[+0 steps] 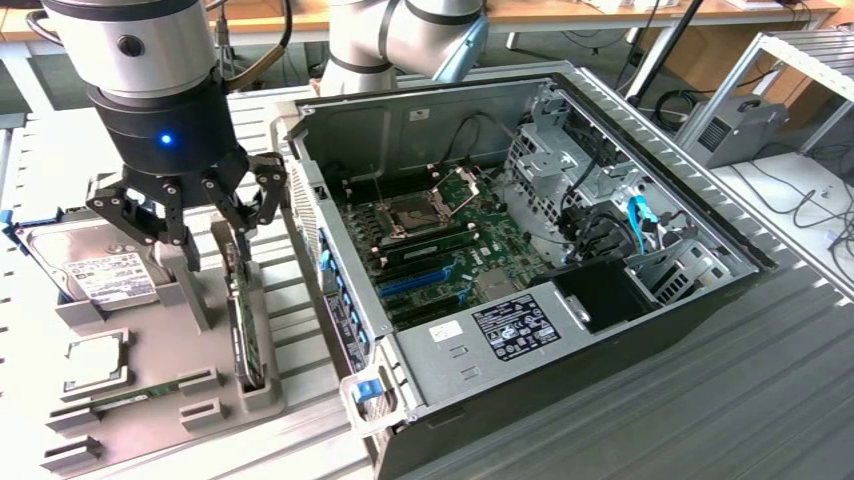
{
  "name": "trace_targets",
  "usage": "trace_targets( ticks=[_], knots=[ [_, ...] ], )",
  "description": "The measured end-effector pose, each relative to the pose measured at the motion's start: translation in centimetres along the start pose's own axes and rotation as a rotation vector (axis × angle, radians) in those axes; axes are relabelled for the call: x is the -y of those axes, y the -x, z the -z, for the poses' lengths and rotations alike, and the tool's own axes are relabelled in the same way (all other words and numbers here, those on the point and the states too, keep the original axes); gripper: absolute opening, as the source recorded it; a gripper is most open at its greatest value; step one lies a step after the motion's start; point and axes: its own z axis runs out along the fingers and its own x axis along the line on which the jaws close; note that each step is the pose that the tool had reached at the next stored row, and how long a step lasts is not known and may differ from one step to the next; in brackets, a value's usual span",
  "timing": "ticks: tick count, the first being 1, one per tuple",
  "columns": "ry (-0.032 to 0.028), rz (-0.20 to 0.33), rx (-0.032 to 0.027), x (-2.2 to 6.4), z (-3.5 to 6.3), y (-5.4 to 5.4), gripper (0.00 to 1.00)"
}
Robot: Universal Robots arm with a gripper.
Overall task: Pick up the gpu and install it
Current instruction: 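Pick up the gpu and move the gpu toward the slot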
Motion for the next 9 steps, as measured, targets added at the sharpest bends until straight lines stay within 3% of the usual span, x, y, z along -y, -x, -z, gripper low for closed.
trace_targets(
  ticks=[4,9],
  knots=[
    [-0.0001,0.0,-0.0003,0.11,-0.24,0.0,0.48],
    [0.0,0.0,-0.0015,0.89,-1.35,0.0,0.48]
  ],
)
